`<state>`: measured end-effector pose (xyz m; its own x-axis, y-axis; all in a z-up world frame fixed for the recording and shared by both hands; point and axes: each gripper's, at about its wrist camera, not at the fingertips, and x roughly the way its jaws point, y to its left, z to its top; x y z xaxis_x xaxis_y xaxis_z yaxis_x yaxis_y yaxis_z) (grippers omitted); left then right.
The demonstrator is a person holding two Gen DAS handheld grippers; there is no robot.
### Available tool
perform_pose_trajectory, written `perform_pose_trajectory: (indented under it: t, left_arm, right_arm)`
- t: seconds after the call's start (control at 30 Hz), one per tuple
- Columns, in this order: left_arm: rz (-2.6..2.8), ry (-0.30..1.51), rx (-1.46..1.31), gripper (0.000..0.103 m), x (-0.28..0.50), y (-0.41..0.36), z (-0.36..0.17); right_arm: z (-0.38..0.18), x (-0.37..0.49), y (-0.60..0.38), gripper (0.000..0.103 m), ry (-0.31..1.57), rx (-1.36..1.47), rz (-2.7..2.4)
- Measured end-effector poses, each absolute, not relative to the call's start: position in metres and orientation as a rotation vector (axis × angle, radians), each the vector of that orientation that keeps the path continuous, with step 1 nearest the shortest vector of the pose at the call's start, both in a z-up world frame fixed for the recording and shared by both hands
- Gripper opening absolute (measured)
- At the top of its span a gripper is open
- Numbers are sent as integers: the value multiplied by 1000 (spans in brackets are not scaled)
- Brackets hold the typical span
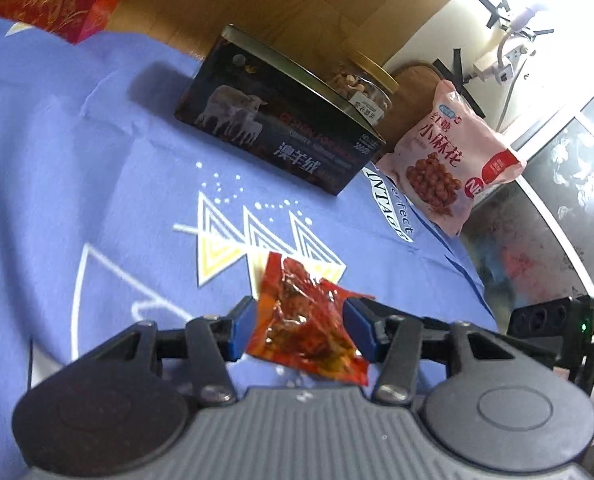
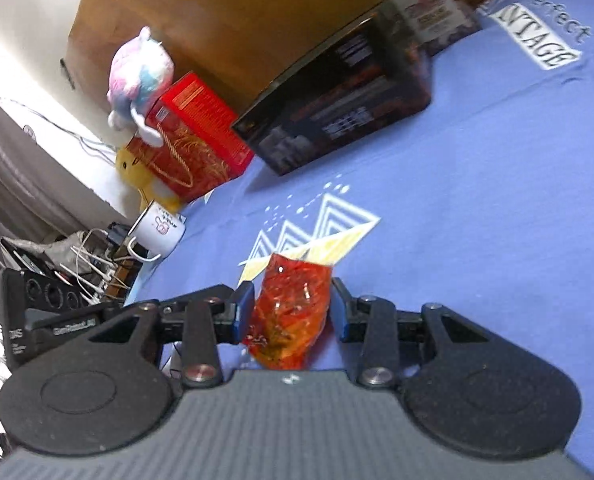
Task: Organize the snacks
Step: 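Pinch the red spicy snack bag between both grippers and lift it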
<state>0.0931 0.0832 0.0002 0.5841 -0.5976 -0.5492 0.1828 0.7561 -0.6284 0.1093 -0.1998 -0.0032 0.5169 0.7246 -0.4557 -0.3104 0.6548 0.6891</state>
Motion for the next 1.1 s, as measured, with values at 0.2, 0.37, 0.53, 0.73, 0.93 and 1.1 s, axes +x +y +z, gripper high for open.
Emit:
perform_pose_trajectory:
  t: [0.2, 0.37, 0.53, 0.73, 0.93, 1.1]
  left_arm:
    - [-471, 830, -569, 49, 67, 88, -3]
    - [-479, 822, -612, 49, 42, 94, -6]
    - [-560, 850, -654, 51, 26, 88, -10]
    - [-563, 852, -611, 51, 19, 81, -5]
    - [-506, 804, -621, 57, 23, 98, 7]
    - [-512, 834, -640, 76, 30, 98, 2]
  right_arm:
    - [-3, 91, -188, 27, 807, 494, 680]
    - [-7, 72, -187, 27, 811, 492, 711]
    - [-8, 55, -195, 25, 816, 504, 743]
    - [-12, 39, -207, 25, 817, 556, 762]
    - [-13, 35, -212, 24, 824, 584, 763]
    - [-18, 43, -215, 18, 849, 640, 778]
